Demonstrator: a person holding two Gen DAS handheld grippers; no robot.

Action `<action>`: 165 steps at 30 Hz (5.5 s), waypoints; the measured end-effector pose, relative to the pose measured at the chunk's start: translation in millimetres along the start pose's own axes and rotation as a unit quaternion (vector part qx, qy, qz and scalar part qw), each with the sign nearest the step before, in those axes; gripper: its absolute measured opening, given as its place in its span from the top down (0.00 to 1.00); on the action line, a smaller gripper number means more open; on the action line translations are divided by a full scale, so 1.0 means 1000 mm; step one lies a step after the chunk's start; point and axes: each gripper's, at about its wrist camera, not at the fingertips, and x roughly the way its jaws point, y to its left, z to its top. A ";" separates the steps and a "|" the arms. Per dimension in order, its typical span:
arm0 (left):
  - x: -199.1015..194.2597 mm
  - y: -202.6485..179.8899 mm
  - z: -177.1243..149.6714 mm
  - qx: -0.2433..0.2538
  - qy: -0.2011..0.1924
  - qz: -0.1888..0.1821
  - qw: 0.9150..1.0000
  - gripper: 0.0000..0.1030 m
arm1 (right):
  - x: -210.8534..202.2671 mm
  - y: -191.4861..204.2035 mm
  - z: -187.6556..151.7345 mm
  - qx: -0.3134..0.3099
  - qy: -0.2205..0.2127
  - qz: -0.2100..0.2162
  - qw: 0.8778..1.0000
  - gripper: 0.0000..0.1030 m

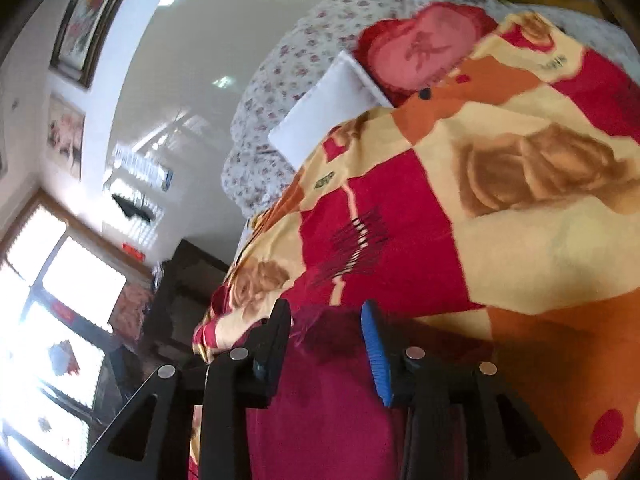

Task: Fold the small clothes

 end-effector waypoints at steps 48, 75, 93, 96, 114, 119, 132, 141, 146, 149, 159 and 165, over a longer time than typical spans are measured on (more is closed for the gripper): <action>-0.036 0.037 -0.127 0.048 0.116 0.024 0.992 0.38 | -0.019 0.008 -0.151 -0.095 0.125 -0.111 0.981 0.53; -0.046 0.045 -0.140 0.125 0.114 0.017 0.985 0.93 | -0.031 0.022 -0.158 -0.152 0.115 -0.179 0.965 0.93; -0.067 0.033 -0.136 0.107 0.089 0.057 0.989 0.63 | -0.037 0.061 -0.147 -0.150 0.097 -0.150 0.973 0.70; -0.073 0.027 -0.130 0.107 0.074 0.057 0.990 0.55 | -0.017 0.075 -0.150 -0.162 0.106 -0.141 0.971 0.69; -0.016 0.003 -0.096 0.113 0.067 0.082 0.988 0.54 | 0.056 0.065 -0.136 -0.137 0.131 -0.139 0.972 0.59; 0.007 0.005 -0.082 0.103 0.077 0.089 0.988 0.54 | 0.056 0.059 -0.131 -0.128 0.129 -0.120 0.976 0.59; 0.059 0.009 -0.028 0.060 0.058 0.114 0.990 0.55 | 0.112 0.105 -0.076 -0.175 0.097 -0.089 0.976 0.58; 0.075 0.029 -0.019 0.009 0.061 0.091 0.994 0.53 | 0.188 0.125 -0.065 -0.200 0.145 -0.108 0.963 0.58; 0.038 0.037 -0.029 0.018 0.054 0.076 0.996 0.53 | 0.189 0.135 -0.069 -0.203 0.151 -0.114 0.961 0.58; 0.004 0.052 -0.050 0.017 0.037 0.073 0.997 0.53 | 0.182 0.152 -0.071 -0.197 0.154 -0.092 0.964 0.58; -0.033 0.091 -0.118 -0.042 0.057 0.047 0.996 0.53 | 0.243 0.230 -0.108 -0.230 0.219 -0.069 0.946 0.42; -0.031 0.096 -0.138 -0.053 0.068 0.020 0.996 0.50 | 0.292 0.251 -0.134 -0.267 0.253 -0.134 0.920 0.29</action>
